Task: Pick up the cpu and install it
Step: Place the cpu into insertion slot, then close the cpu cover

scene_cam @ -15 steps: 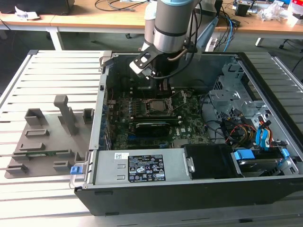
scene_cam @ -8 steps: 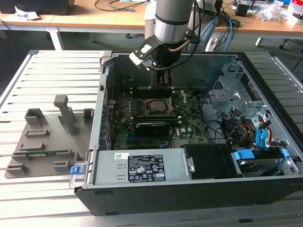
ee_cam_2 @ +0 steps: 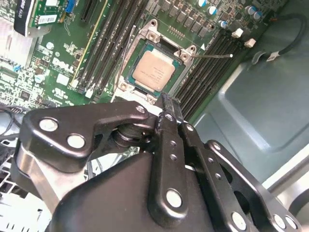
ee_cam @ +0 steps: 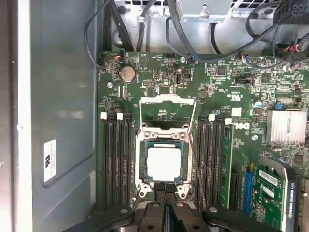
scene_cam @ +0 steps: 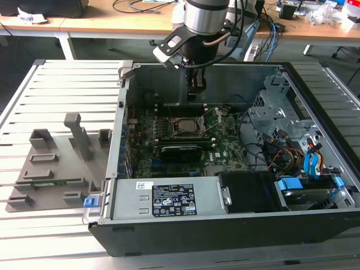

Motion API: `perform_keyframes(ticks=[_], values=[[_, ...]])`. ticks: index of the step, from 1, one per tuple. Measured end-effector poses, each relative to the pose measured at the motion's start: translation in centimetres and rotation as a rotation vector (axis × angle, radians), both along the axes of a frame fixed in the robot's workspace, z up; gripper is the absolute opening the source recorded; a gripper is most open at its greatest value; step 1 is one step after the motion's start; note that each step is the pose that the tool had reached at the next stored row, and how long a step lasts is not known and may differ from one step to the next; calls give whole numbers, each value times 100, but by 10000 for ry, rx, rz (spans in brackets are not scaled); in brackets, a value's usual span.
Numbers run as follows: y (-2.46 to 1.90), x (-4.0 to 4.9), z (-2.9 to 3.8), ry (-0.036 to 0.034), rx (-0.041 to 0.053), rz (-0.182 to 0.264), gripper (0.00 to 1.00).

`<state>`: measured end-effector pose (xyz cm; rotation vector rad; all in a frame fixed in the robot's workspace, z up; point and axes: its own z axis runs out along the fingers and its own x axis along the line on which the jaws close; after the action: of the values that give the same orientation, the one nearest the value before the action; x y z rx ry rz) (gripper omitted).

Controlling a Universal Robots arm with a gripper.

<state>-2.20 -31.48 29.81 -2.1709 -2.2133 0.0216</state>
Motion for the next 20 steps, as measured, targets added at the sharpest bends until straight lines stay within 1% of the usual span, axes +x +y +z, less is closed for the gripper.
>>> perform_keyframes(ticks=[15, 16, 17, 19, 20], values=[[0, 4, 3, 1, -1, 2, 11], [0, 63, 2, 2, -2, -1, 11], [0, 95, 1, 2, -1, 0, 11], [1, 191, -1, 3, -1, -1, 11], [1, 219, -1, 3, -2, 1, 11]])
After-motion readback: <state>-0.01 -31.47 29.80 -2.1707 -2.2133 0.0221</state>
